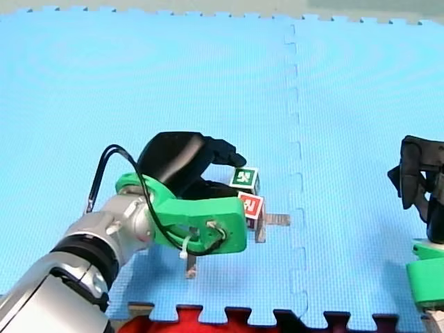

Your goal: Stack cube left

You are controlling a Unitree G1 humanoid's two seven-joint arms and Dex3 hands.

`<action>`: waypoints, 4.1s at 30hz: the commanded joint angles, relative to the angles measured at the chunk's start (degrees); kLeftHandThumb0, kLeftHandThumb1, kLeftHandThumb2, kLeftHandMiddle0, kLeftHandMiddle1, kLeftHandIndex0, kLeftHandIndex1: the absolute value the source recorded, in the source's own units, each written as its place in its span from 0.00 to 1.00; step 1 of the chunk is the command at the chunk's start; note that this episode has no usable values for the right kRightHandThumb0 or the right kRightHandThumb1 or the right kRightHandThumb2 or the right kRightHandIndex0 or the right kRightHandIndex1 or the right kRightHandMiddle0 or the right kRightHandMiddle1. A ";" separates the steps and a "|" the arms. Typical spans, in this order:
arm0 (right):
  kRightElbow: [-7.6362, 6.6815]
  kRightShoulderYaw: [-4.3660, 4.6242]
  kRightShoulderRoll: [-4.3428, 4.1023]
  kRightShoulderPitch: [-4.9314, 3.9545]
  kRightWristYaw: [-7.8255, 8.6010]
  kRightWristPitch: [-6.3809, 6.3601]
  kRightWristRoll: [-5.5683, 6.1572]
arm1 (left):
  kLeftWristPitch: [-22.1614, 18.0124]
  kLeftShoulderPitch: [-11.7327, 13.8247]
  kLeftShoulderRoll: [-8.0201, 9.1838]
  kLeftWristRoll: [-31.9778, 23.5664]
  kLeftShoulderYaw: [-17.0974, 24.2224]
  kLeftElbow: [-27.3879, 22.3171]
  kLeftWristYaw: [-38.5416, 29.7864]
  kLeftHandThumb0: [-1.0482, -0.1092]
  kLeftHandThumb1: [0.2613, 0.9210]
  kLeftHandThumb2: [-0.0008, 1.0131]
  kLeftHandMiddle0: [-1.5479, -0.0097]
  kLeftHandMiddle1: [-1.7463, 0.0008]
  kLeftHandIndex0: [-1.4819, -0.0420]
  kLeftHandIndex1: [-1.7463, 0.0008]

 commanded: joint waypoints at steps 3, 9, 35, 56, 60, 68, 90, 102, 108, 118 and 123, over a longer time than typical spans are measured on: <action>1.66 -0.12 -0.71 -0.76 -0.45 -1.12 0.18 | -3.77 -1.55 1.57 0.56 0.07 -0.97 3.04 0.60 0.84 0.01 0.43 0.00 0.14 1.00; 4.05 -0.04 -1.05 -1.51 -0.92 -2.67 0.21 | -8.66 -2.17 3.18 1.17 -0.02 -1.92 6.11 0.62 0.83 0.00 0.43 0.00 0.14 1.00; 6.56 0.07 -1.51 -2.45 -1.51 -2.77 0.35 | -12.39 -1.82 5.51 1.97 0.39 -4.26 9.24 0.64 0.81 0.00 0.44 0.00 0.13 0.99; 5.33 0.30 -1.46 -2.43 -0.97 -2.84 0.67 | -5.15 -1.16 5.30 -1.23 1.64 -2.62 -9.72 0.26 0.71 0.00 0.42 0.00 0.44 0.99; 4.74 0.24 -1.47 -2.11 -0.53 -2.96 0.95 | -2.47 -0.73 4.97 -2.36 2.62 -1.26 -12.22 0.26 0.71 0.00 0.40 0.00 0.44 0.99; 3.60 -0.05 -1.76 -1.42 -0.02 -3.23 1.11 | 0.71 0.05 5.28 -2.67 2.71 -0.61 -15.95 0.22 0.71 0.00 0.40 0.00 0.54 0.99; -2.97 -1.10 -1.20 1.36 5.27 -1.72 4.13 | 4.41 1.63 4.11 -3.63 3.03 0.03 -19.47 0.10 0.80 0.01 0.31 0.03 0.52 1.00; -5.25 -1.38 -0.34 1.90 6.63 0.63 4.52 | 5.62 1.86 3.63 -4.50 3.60 -0.20 -22.55 0.00 0.90 0.02 0.39 0.00 0.59 1.00; -5.55 -1.34 -0.09 1.94 6.58 1.10 4.37 | 5.86 1.91 3.05 -4.99 4.01 -0.41 -23.94 0.00 0.91 0.01 0.42 0.00 0.60 1.00; -6.00 -1.33 0.28 2.46 5.89 1.60 3.45 | 7.59 2.74 0.29 -4.35 3.62 -0.49 -19.43 0.01 0.88 0.00 0.39 0.00 0.49 0.96; -6.35 -1.30 0.52 2.67 5.31 2.00 2.79 | 7.48 3.00 0.11 -3.74 3.22 -0.56 -17.45 0.02 0.88 0.00 0.38 0.00 0.48 0.97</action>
